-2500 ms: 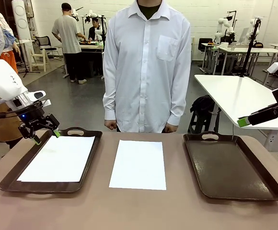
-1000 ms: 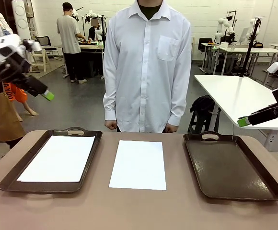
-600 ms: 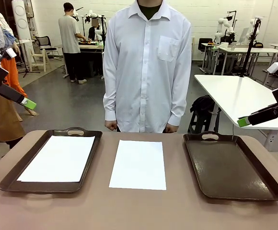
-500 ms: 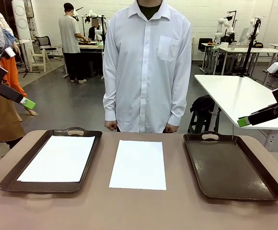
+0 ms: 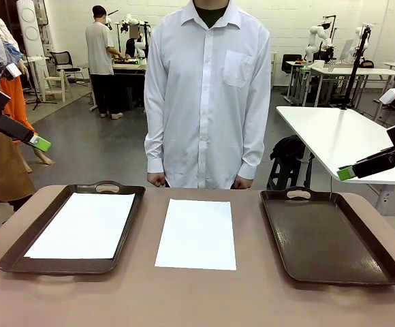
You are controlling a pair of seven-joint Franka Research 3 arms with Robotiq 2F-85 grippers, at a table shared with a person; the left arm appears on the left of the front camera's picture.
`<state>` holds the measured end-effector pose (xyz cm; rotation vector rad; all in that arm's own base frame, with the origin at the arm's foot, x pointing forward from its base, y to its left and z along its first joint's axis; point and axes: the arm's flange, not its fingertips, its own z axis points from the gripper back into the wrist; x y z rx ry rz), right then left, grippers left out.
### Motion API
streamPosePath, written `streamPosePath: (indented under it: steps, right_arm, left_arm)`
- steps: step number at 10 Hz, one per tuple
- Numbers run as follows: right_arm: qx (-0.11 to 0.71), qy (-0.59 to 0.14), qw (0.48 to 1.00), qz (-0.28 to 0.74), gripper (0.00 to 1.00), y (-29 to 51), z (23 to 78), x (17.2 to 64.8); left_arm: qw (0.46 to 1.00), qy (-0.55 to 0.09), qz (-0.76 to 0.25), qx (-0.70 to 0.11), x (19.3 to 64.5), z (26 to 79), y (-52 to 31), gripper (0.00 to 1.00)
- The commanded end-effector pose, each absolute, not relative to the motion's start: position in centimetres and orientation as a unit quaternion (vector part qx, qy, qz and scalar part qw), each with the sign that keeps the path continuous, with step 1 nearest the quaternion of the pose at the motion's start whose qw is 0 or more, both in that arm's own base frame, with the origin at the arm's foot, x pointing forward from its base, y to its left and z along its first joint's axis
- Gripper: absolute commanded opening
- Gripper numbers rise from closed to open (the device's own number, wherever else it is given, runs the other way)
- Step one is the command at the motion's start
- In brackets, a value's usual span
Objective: Sort the A4 documents.
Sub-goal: Receive the A4 Paper.
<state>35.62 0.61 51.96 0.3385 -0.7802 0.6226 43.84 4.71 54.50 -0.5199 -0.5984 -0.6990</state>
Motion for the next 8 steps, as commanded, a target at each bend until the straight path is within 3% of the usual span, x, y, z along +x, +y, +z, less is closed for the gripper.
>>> streamPosePath:
  steps: [1,8]
  right_arm:
    - [0.163,-0.372,0.864,0.297,1.0,0.64,51.9,35.65]
    - [0.163,-0.372,0.864,0.297,1.0,0.64,51.9,35.65]
  left_arm:
    - [0.857,-0.29,-0.349,-0.246,43.58,54.53,4.85,1.0]
    - [0.857,-0.29,-0.349,-0.246,43.58,54.53,4.85,1.0]
